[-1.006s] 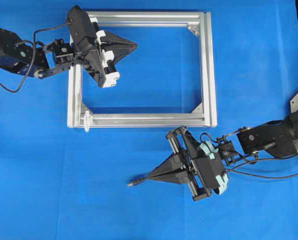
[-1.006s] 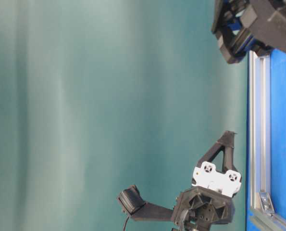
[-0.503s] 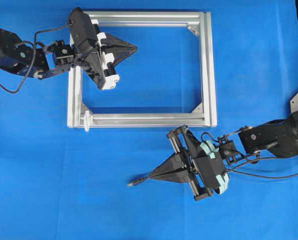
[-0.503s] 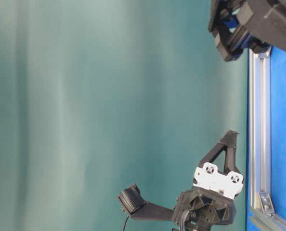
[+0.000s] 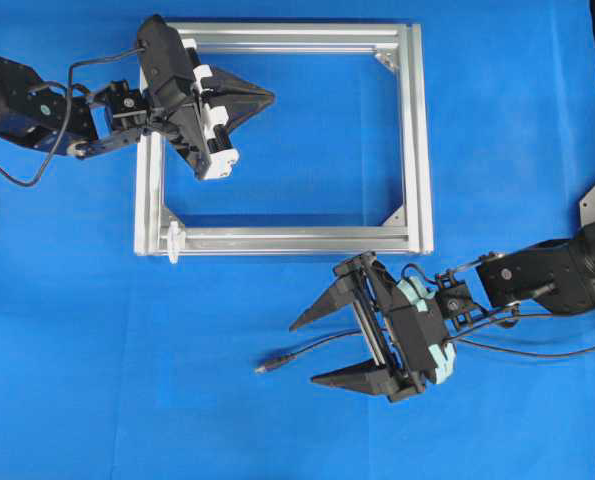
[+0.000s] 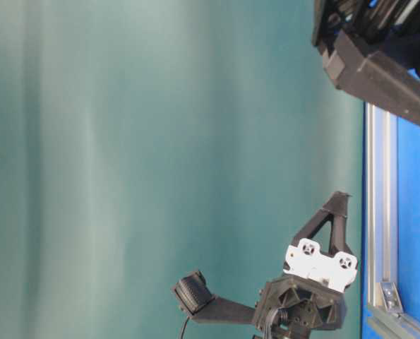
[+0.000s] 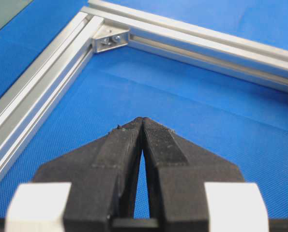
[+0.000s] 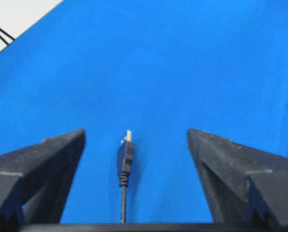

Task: Insert the wire through the string loop located on the left side.
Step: 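Open the right gripper and lower it over the black USB cable end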

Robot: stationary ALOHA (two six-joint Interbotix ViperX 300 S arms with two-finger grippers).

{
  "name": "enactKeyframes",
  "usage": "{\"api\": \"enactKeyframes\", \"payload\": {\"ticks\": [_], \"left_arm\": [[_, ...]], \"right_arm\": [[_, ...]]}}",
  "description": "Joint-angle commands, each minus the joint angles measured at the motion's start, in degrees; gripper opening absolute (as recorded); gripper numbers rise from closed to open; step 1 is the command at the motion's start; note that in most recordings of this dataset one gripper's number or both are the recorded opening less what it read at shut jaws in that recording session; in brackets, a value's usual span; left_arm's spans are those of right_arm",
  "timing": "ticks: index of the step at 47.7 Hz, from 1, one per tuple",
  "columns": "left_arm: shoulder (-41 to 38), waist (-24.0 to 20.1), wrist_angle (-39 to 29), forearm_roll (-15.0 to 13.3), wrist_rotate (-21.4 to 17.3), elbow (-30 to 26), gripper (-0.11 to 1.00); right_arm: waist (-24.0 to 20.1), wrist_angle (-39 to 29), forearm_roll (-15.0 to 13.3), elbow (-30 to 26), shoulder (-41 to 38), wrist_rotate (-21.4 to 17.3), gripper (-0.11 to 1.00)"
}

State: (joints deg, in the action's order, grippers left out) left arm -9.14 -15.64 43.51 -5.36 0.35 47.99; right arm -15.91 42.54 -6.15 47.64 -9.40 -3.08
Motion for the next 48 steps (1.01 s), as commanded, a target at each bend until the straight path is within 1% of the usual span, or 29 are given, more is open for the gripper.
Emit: {"api": "enactKeyframes", "payload": {"ticks": [1,10,18,28,48], "left_arm": [[1.93,0.00,0.26,0.18,0.00,-0.35,0.00],[1.93,0.09,0.26,0.18,0.00,-0.35,0.00],[1.93,0.09,0.26,0.18,0.00,-0.26,0.00],[2.02,0.00,0.09,0.18,0.00,0.00,0.00],[2.29,0.09,0.09,0.18,0.09,0.88,0.00]], "right_arm": [[-0.26,0.26,0.26,-0.35,2.11,-0.09,0.88],[-0.26,-0.35,1.67,-0.26,0.97,-0.26,0.90],[-0.26,-0.18,3.43,-0.53,-2.64,-1.32,0.90],[-0.26,-0.09,3.60,-0.88,-5.80,-2.72,0.90],[-0.26,1.76,3.60,-2.99,-10.28,-3.25,0.89]]}}
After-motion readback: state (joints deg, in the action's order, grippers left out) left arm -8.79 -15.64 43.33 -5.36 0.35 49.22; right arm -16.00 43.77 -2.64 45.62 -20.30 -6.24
